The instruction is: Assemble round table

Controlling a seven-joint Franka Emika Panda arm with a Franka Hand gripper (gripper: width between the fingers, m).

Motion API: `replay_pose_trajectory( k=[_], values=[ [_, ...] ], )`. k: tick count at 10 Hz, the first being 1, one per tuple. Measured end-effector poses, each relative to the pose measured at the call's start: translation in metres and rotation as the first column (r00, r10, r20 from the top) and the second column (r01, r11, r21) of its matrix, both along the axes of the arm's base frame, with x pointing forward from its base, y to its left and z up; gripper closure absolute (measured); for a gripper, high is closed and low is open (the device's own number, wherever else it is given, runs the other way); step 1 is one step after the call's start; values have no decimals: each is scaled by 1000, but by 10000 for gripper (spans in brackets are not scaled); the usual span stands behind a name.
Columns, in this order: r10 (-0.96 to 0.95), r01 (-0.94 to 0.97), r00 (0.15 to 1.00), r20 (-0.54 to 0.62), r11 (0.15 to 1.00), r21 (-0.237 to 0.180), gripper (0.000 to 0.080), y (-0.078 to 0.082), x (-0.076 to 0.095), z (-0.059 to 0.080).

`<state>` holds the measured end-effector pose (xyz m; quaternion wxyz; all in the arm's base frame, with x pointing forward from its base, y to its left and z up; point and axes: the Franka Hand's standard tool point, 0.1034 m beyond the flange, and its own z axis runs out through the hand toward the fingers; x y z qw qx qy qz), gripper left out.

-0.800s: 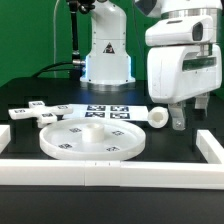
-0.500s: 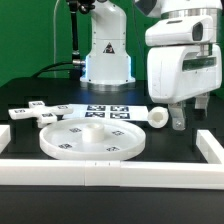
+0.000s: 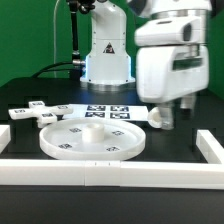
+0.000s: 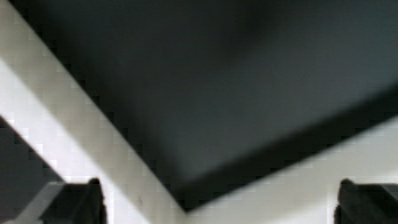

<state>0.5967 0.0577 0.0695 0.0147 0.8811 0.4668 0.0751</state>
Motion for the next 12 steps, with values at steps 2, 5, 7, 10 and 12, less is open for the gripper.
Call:
replay_pose_trajectory(
  k=[2, 5, 7, 10, 12],
  values=[
    [64, -64, 998, -9, 998, -27, 150, -44, -16, 2],
    [60, -61, 998, -24, 998, -33, 150, -74, -19, 0],
    [62, -63, 998, -26, 997, -33, 150, -74, -20, -1],
    [48, -49, 998, -41, 998, -41, 150, -88, -42, -12],
    [55, -58, 996, -66, 997, -48, 150, -102, -57, -18]
  ],
)
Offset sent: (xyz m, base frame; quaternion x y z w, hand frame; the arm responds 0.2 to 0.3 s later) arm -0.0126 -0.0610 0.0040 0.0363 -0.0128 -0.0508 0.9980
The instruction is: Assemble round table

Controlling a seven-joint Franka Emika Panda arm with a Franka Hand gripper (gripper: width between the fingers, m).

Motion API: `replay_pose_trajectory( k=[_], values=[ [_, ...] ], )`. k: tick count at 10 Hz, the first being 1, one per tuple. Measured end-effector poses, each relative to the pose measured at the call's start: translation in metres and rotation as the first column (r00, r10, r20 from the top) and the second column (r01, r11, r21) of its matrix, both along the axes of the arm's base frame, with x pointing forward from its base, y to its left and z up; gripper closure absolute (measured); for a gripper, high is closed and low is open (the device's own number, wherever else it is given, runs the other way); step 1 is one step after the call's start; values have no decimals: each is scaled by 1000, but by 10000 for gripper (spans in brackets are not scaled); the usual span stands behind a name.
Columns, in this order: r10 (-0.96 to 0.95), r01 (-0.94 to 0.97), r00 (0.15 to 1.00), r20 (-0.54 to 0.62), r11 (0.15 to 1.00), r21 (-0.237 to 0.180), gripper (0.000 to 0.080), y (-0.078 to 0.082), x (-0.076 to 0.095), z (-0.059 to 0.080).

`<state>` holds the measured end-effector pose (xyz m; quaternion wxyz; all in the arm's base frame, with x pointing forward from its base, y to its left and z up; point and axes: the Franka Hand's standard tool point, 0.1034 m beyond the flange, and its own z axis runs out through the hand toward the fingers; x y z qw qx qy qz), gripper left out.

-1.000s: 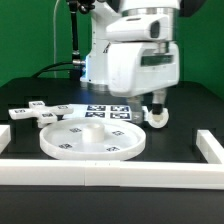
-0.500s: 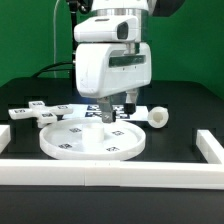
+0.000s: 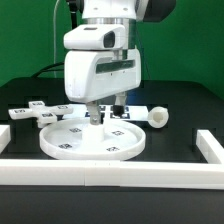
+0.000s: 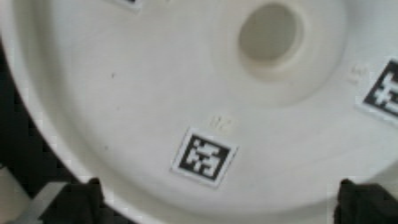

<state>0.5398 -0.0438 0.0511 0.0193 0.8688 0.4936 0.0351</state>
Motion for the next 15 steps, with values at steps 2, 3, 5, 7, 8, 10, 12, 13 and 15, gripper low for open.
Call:
replay_pose_trajectory(
  k=[2, 3, 5, 7, 8, 10, 12, 13, 15],
  values=[
    [-7, 7, 1000, -2, 1000, -1, 150, -3, -1, -1],
    [-7, 7, 1000, -2, 1000, -1, 150, -3, -1, -1],
    [-8, 8, 1000, -5, 1000, 0, 150, -3, -2, -3],
    [-13, 13, 1000, -20, 1000, 2, 150, -4, -19, -18],
    [-14, 14, 999, -32, 1000, 3, 150, -4, -24, -23],
    [-16, 16, 999, -42, 1000, 4, 150, -9, -28, -31],
    [-23, 24, 998, -52, 1000, 6, 150, -12, -30, -37],
    [-27, 27, 998, -56, 1000, 7, 150, -14, -32, -40],
    [-26, 26, 998, -57, 1000, 8, 276, -12, -32, -40]
  ],
)
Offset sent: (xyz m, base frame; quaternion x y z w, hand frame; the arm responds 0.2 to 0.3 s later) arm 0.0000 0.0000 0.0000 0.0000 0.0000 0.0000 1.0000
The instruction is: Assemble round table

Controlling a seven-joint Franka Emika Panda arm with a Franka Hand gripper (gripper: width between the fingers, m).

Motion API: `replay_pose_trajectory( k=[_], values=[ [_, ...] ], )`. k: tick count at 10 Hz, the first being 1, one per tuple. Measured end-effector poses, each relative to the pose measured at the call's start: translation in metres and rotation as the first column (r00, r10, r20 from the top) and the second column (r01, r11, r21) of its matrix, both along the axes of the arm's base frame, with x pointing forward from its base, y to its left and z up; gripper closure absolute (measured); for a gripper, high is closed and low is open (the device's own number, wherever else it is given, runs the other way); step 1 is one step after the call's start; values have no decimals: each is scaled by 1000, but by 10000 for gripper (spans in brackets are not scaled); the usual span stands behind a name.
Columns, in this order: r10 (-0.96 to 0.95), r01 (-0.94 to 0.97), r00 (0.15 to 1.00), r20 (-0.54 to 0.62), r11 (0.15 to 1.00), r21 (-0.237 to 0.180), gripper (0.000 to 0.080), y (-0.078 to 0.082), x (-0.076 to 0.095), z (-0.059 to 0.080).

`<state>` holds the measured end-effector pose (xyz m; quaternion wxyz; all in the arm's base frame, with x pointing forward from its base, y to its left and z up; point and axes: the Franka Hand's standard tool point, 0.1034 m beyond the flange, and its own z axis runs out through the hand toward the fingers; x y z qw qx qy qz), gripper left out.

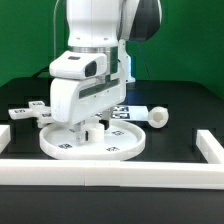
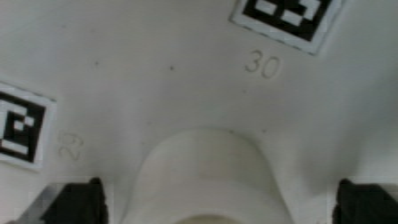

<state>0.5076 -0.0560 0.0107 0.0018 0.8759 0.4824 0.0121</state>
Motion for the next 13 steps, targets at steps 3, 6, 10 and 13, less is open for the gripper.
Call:
replay_pose_trajectory(
  k=[3, 6, 10, 13],
  values=[
    [0, 0, 1000, 1, 1000, 0, 396, -1, 0, 0],
    [0, 0, 1000, 1, 1000, 0, 396, -1, 0, 0],
    [19, -19, 1000, 10, 1000, 11, 396, 15, 19, 0],
    [30, -30, 999, 30, 999, 23, 394, 42, 35, 1]
  ],
)
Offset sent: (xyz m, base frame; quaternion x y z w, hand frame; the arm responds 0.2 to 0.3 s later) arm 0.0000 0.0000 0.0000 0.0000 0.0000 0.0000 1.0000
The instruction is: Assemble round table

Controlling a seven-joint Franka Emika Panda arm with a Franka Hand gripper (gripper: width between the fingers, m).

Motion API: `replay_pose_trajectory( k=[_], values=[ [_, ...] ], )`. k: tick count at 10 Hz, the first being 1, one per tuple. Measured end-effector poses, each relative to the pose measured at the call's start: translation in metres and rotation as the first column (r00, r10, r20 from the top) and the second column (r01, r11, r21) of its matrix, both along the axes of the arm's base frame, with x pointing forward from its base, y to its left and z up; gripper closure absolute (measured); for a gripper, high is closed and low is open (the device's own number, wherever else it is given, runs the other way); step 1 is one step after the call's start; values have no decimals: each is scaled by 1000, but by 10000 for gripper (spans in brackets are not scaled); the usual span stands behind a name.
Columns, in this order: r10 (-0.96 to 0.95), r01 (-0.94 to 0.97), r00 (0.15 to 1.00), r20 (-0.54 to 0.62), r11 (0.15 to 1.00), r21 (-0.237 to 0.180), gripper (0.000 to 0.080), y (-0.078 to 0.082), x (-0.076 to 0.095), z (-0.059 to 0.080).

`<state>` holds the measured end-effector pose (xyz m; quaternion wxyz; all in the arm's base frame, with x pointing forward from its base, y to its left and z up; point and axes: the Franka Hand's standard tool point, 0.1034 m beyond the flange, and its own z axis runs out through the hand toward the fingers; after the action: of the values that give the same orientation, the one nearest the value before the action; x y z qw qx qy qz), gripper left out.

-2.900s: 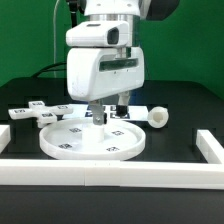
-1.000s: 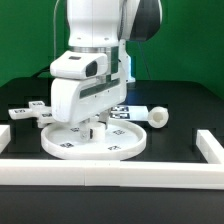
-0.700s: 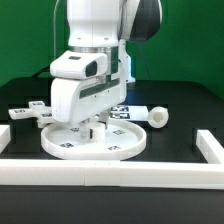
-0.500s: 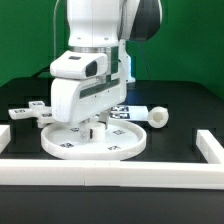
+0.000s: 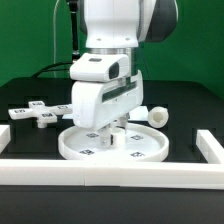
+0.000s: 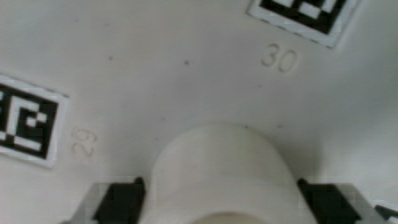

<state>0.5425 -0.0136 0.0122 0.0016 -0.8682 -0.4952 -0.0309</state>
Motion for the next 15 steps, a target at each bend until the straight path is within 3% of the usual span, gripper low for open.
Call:
replay_pose_trajectory(
  k=[7, 12, 14, 15],
  values=[
    [-9, 9, 1000, 6, 1000, 11, 394, 49, 16, 0],
    [-4, 4, 1000, 4, 1000, 12, 394, 50, 19, 0],
    [-3, 3, 1000, 4, 1000, 11, 193, 50, 19, 1],
    [-1, 1, 1000, -3, 1000, 7, 163, 49, 18, 10]
  ],
)
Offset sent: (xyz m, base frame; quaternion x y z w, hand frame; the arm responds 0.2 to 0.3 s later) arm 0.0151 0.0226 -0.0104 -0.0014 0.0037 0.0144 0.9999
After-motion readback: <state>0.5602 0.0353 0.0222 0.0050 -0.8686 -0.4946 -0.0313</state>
